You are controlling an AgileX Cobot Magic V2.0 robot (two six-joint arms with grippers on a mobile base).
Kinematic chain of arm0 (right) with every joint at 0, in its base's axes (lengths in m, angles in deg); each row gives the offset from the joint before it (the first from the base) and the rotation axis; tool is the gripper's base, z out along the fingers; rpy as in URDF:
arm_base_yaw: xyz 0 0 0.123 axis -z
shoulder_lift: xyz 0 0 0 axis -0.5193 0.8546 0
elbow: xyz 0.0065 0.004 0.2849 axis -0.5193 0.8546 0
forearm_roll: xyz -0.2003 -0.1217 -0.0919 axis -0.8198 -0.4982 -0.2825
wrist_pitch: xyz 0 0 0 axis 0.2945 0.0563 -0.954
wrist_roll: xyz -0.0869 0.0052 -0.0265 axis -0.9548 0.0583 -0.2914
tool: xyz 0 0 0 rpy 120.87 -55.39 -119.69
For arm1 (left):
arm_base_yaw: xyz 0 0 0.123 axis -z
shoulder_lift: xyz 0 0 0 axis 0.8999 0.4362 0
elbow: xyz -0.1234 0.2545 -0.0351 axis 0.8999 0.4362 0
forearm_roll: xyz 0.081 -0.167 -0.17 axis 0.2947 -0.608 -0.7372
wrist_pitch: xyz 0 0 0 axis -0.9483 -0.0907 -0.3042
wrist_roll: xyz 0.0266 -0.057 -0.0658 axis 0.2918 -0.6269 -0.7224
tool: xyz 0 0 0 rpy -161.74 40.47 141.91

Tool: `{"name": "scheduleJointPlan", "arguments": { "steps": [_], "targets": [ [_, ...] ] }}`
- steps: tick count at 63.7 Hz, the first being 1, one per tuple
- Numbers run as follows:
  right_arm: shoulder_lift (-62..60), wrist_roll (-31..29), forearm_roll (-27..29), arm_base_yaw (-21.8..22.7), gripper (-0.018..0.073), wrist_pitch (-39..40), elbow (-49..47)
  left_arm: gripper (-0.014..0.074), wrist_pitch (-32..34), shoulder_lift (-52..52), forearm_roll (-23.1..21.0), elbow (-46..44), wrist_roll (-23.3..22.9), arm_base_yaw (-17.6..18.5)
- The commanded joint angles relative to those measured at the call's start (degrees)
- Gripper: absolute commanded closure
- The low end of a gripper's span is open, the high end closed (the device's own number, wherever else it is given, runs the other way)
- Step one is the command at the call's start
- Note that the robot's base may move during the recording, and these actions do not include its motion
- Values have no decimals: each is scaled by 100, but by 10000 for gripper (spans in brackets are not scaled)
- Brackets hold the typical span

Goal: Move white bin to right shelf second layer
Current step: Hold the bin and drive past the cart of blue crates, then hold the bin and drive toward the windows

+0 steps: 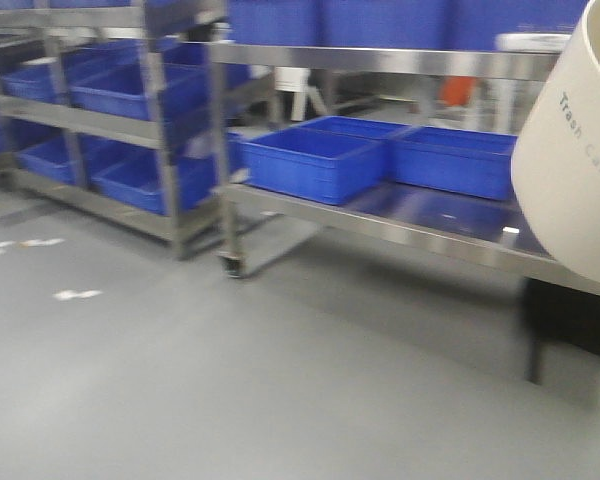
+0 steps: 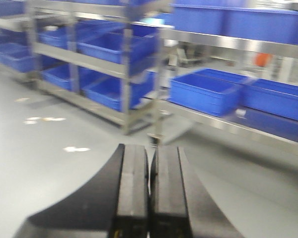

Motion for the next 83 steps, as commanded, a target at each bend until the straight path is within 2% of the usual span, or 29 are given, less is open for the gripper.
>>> {"name": "scheduleJointPlan", "arguments": {
  "steps": [1,83],
  "targets": [
    [-21,19,-17,10,505,535,-227,512,465,-89,-4,161,-30,45],
    [-21,19,-17,10,505,535,-227,512,465,-89,-4,161,-30,45]
  ]
}}
